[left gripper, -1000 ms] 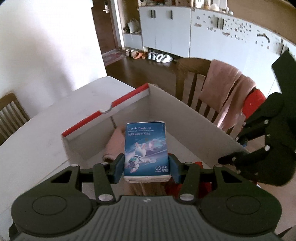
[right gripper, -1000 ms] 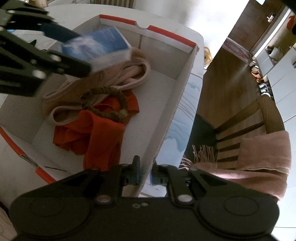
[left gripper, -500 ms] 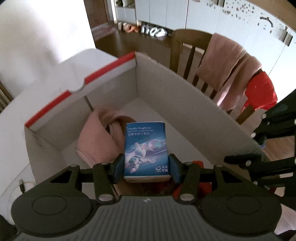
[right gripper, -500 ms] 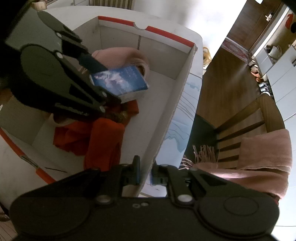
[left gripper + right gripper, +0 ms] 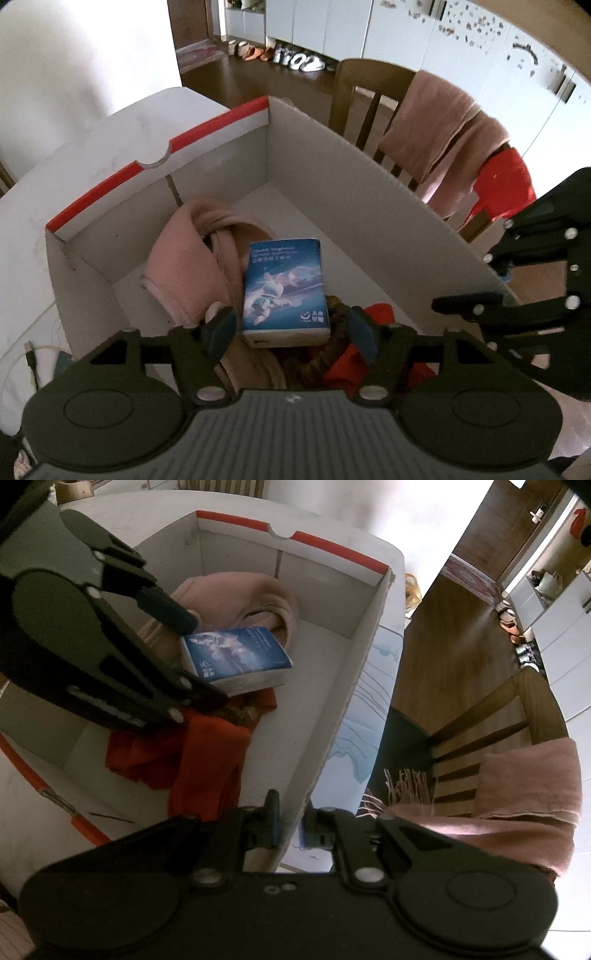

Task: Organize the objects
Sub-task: 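Carry the blue card box with the left gripper over the open box, then open the left gripper to release the card box onto the pink garment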

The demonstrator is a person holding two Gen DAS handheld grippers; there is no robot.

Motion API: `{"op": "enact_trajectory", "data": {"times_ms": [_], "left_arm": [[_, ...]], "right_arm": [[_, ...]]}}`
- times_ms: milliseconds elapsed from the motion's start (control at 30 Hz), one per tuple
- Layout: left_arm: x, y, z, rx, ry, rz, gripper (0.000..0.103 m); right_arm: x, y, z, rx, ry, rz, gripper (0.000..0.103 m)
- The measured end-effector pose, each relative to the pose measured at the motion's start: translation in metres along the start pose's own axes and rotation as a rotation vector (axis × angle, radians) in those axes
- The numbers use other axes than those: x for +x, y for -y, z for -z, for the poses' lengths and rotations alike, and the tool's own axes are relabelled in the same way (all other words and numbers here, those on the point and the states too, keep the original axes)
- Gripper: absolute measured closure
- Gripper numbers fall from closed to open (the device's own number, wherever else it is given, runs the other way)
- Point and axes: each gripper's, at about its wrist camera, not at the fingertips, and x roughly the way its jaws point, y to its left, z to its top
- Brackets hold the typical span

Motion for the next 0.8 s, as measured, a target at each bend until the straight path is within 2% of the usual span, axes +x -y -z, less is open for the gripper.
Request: {"op": "enact_trajectory", "data": {"times_ms": [200, 533, 800], "left_arm": [[-0.028, -0.003, 0.009, -0.024, 0.061, 0.026, 0.037], [-0.078, -0.007, 0.019, -0.056, 0.162, 0.013, 0.037], [-0.117, -0.020, 0.036, -0.121, 0.249, -0.008, 0.037]], "right_arm": [[0.000, 0.000, 0.000, 0.002, -0.003, 0.004, 0.094], [0.002, 0.000, -0.001, 0.008, -0.012, 0.013, 0.094], [0.004, 0.000, -0.003, 0.007, -0.021, 0.019, 0.094]]}}
